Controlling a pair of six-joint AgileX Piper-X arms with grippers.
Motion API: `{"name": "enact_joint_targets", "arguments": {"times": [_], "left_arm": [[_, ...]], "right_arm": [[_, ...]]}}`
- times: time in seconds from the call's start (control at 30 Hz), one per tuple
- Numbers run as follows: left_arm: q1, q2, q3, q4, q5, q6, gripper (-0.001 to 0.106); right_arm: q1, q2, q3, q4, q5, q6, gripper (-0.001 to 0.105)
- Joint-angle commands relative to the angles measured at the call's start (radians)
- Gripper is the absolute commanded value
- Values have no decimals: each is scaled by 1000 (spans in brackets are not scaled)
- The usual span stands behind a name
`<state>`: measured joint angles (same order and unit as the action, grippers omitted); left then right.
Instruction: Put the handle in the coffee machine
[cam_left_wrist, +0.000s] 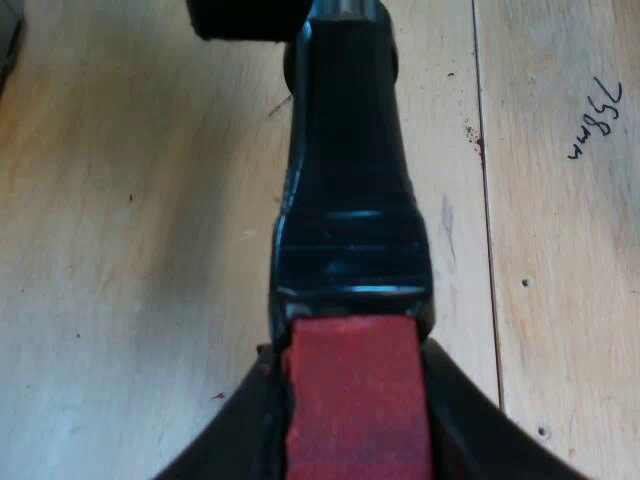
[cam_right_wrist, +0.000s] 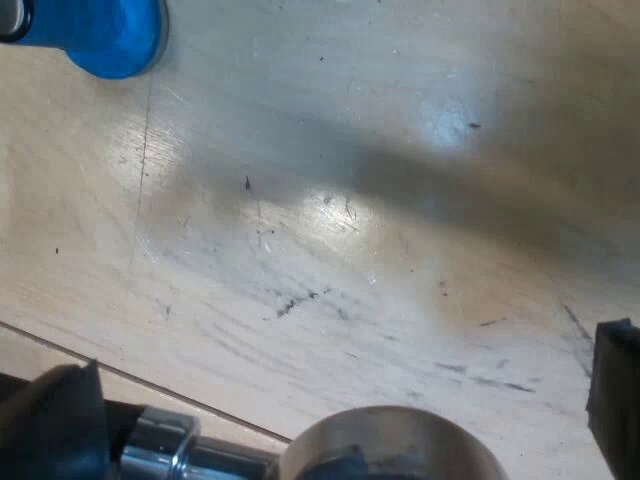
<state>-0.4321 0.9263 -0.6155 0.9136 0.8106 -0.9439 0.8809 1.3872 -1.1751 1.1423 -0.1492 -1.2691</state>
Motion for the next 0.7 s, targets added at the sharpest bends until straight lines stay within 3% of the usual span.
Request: {"name": "enact_joint_targets", "arguments": {"times": [0.03, 0.4, 0.7], "left_arm": [[-3, -1, -9, -11, 57, 3, 0], [13, -32, -9, 11, 27, -1, 0], [156, -44, -7, 59, 27, 2, 0]], "right_arm": [[3, -14, -12, -7, -13, -13, 105], [3, -26, -24, 8, 75, -10, 105], [3, -134, -41, 8, 85, -10, 105]]}}
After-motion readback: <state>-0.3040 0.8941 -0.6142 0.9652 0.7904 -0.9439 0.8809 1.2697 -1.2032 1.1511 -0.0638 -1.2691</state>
